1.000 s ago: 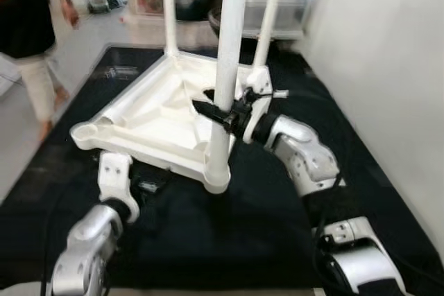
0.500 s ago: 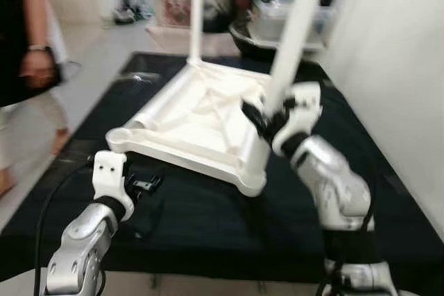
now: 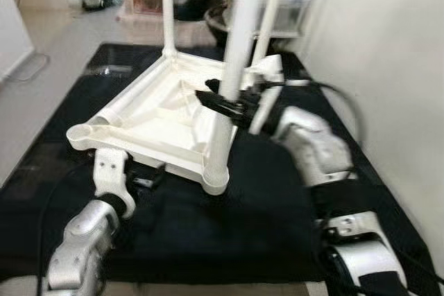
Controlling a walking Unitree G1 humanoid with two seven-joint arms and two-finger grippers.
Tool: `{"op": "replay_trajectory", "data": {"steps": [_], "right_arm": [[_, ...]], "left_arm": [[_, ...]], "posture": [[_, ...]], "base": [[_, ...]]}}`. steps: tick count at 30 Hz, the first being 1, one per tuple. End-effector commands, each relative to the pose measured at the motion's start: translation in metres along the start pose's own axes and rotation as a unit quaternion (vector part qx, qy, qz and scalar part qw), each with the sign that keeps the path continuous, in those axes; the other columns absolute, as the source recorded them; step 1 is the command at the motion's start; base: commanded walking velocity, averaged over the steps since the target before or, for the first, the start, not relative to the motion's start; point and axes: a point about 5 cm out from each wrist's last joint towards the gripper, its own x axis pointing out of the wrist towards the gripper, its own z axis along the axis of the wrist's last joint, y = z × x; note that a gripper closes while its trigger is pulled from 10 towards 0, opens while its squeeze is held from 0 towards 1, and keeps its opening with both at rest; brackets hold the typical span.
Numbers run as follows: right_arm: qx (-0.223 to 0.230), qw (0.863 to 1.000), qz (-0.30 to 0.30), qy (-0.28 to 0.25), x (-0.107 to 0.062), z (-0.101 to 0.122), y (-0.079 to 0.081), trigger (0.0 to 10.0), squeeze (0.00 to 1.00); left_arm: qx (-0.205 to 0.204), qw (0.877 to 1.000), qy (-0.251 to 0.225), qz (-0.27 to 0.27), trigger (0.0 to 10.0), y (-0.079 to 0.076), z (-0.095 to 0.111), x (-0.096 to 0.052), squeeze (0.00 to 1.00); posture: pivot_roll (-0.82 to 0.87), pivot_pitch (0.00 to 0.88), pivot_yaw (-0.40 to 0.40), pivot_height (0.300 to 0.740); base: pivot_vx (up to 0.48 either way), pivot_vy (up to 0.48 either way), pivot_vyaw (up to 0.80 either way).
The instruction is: Building children table
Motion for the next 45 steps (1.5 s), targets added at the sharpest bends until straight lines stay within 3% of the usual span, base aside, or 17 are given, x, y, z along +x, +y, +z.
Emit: {"op": "replay_trajectory", "data": {"steps": [1,5,6,8,9,14,15,23,24,26,29,35,36,38,39,42,45], "right_arm": [[0.014,0.955,-0.274,0.116,-0.04,-0.059,-0.055,0.0,0.0],[0.041,0.955,-0.275,0.1,-0.062,-0.06,-0.045,0.0,0.0],[0.047,0.973,-0.213,0.078,-0.062,-0.053,-0.028,10.0,0.0],[0.071,0.992,-0.105,0.027,-0.059,-0.039,-0.009,10.0,0.04],[0.083,0.996,-0.029,-0.01,-0.059,-0.028,0.004,10.0,1.0],[0.045,0.981,0.183,-0.048,-0.048,0.002,0.015,10.0,0.98],[0.028,0.972,0.231,-0.043,-0.045,0.004,0.015,10.0,0.0],[-0.036,0.931,0.363,0.013,-0.039,-0.016,0.024,9.8,0.0],[-0.035,0.937,0.346,0.039,-0.03,-0.028,0.025,2.5,0.0],[-0.02,0.991,0.116,0.068,-0.011,-0.041,0.0,0.0,0.0],[0.013,0.961,-0.256,0.104,-0.019,-0.06,-0.048,0.0,0.0],[0.016,0.93,-0.352,0.103,-0.076,-0.074,-0.046,0.0,0.0],[0.033,0.962,-0.26,0.072,-0.073,-0.066,-0.029,10.0,0.0],[0.041,0.98,-0.191,0.049,-0.07,-0.059,-0.017,10.0,0.0],[0.071,0.992,-0.1,0.015,-0.066,-0.046,-0.007,10.0,1.0],[0.089,0.995,-0.038,-0.011,-0.063,-0.038,-0.001,10.0,1.0],[0.047,0.96,0.272,-0.046,-0.061,-0.004,0.02,10.0,0.0]], "left_arm": [[0.001,1.0,0.003,0.003,10.0,0.002,-0.001,-0.005,0.0],[0.002,1.0,0.003,0.001,10.0,0.002,-0.001,-0.006,0.0],[0.001,1.0,0.003,0.0,10.0,0.003,-0.001,-0.006,0.0],[0.001,1.0,0.003,-0.001,10.0,0.003,-0.001,-0.005,0.0],[0.001,1.0,0.002,-0.001,10.0,0.002,-0.001,-0.005,0.0],[0.0,1.0,0.002,-0.005,10.0,0.002,-0.001,-0.002,0.0],[0.0,1.0,0.002,-0.006,10.0,0.002,-0.001,-0.001,0.0],[-0.001,1.0,0.001,-0.006,10.0,0.002,-0.002,0.0,0.0],[-0.001,1.0,0.0,-0.004,10.0,0.002,-0.002,-0.001,0.0],[-0.002,1.0,-0.002,-0.001,10.0,0.0,-0.002,-0.003,0.0],[-0.003,1.0,-0.004,0.001,10.0,-0.003,-0.002,-0.007,0.0],[-0.005,1.0,0.0,-0.003,10.0,0.004,-0.002,-0.007,0.0],[-0.004,1.0,0.001,-0.005,10.0,0.004,-0.002,-0.005,0.0],[-0.004,1.0,0.001,-0.006,10.0,0.005,-0.002,-0.004,0.0],[-0.005,1.0,0.001,-0.007,10.0,0.005,-0.002,-0.003,0.0],[-0.005,1.0,0.001,-0.008,10.0,0.005,-0.002,-0.002,0.0],[-0.006,1.0,0.0,-0.012,10.0,0.004,-0.002,0.001,0.0]], "posture": [[0.07,0.0,-0.085,0.74],[0.07,0.0,-0.081,0.74],[0.06,0.0,-0.074,0.74],[0.05,0.0,-0.067,0.74],[0.05,0.0,-0.067,0.74],[0.06,0.0,-0.069,0.74],[0.06,0.0,-0.072,0.74],[0.08,0.0,-0.087,0.74],[0.1,0.0,-0.105,0.74],[0.1,0.0,-0.103,0.74],[0.09,0.0,-0.1,0.74],[0.07,0.0,-0.078,0.74],[0.06,0.0,-0.069,0.74],[0.06,0.0,-0.069,0.74],[0.05,0.0,-0.061,0.74],[0.05,0.0,-0.061,0.74],[0.07,0.0,-0.075,0.74]], "base": [[0.0,0.0,0.0],[0.0,0.0,0.0],[0.0,0.0,0.0],[0.0,0.0,0.0],[0.0,0.0,0.0],[0.0,0.0,0.0],[0.0,0.0,0.0],[0.0,0.0,0.0],[0.0,0.0,0.0],[0.0,0.0,0.0],[0.0,0.0,0.0],[0.0,0.0,0.0],[0.0,0.0,0.0],[0.0,0.0,0.0],[0.0,0.0,0.0],[0.0,0.0,0.0],[0.0,0.0,0.0]]}}
